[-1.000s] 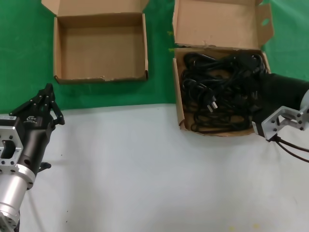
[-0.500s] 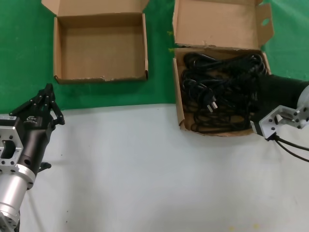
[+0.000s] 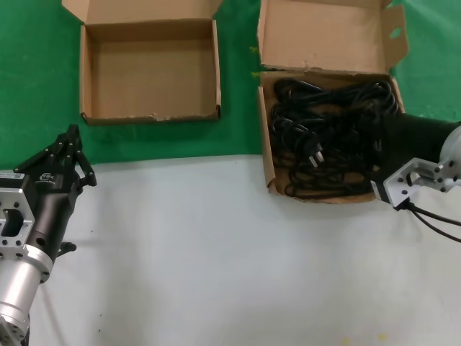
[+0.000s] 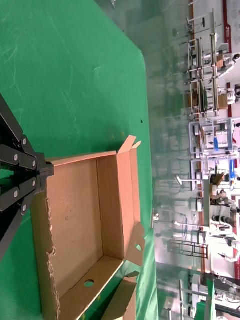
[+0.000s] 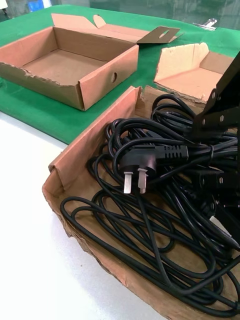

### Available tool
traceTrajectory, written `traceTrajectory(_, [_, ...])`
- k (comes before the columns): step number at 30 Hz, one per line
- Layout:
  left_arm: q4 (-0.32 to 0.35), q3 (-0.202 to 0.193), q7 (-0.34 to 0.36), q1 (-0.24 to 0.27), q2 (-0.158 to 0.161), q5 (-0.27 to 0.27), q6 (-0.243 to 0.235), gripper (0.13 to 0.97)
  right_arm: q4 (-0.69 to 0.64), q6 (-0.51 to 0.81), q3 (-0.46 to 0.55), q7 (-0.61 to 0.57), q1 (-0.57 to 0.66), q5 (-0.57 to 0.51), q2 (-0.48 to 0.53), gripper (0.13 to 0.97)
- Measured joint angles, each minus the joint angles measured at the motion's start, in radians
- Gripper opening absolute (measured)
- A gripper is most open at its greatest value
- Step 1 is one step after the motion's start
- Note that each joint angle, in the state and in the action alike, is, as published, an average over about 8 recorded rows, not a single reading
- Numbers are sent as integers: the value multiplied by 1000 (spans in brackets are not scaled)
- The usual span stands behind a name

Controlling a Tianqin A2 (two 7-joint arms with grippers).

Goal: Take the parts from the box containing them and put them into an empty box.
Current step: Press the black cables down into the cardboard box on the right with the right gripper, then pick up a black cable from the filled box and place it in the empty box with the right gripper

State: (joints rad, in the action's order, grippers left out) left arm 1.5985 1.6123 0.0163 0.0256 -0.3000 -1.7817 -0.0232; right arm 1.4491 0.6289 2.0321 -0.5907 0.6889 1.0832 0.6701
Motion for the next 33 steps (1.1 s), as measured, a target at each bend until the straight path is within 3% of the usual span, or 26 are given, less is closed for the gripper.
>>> traceTrajectory(6, [0,0,0,0,0,0,0,145,-4,-3,3,3,4,-9,-1,260])
traceTrajectory(15, [0,0,0,0,0,0,0,145,-4,-6,7,3,2,-9,-3,207])
traceTrajectory(33, [0,0,0,0,0,0,0,145,164,64,-53,176,36,-50,-5,204])
